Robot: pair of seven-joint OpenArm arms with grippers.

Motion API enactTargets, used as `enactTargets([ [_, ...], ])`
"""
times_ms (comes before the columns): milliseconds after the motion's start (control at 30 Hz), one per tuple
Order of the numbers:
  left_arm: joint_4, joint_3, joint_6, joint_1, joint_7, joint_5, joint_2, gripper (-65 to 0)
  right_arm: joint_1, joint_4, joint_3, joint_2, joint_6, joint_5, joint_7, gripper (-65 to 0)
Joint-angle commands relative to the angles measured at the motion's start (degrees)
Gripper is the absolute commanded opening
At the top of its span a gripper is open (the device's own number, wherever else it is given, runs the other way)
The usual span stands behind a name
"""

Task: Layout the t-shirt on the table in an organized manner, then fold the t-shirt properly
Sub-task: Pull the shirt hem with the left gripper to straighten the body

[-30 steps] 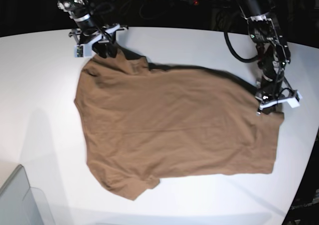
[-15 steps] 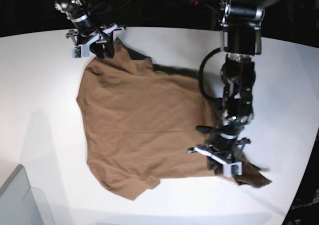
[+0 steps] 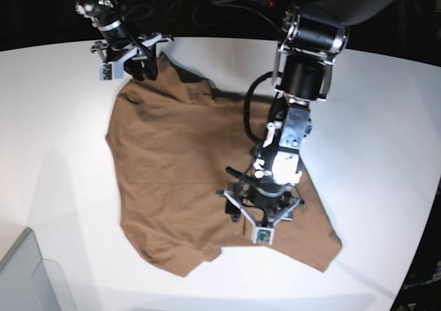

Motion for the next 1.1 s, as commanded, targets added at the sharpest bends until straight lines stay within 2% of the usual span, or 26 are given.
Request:
enactTargets([
  [0,2.0,-2.2,0.5,-1.9,-1.7,0.2,-0.6,-24.6,-0.2,1.0,0.1,0.4,0.5,0.1,1.4,-46.9],
  [167,1.5,-15.7,-0.1,-3.4,-1.9,0.2,-1.1,-24.2,0.1,1.0,0.1,0.3,0.5,0.1,1.4,-46.9],
  [267,-4.0,-19.3,-0.2,-6.6,-2.3,0.2,-1.3,-24.2,0.3,-0.3,0.1,0.0,0.5,0.3,1.6,-46.9],
  [367,-10.0,-18.9,-0.2,-8.1,-6.0,0.2,-2.8,-24.2,1.4,-1.7,-0.1,-0.1,0.5,0.5,1.4,-46.9],
  [500,-14.6,-15.1,-0.2,-8.8,-10.3,0.2,-3.3,-24.3,1.5,-2.5,0.0,-0.1,0.5,0.6,1.4,-46.9],
  [1067,-14.7,-14.6,-0.2,-4.6,-10.8,0.2,-3.7,-24.7,2.6,-2.7,0.1,-0.1,0.5,0.6,1.4,-46.9],
])
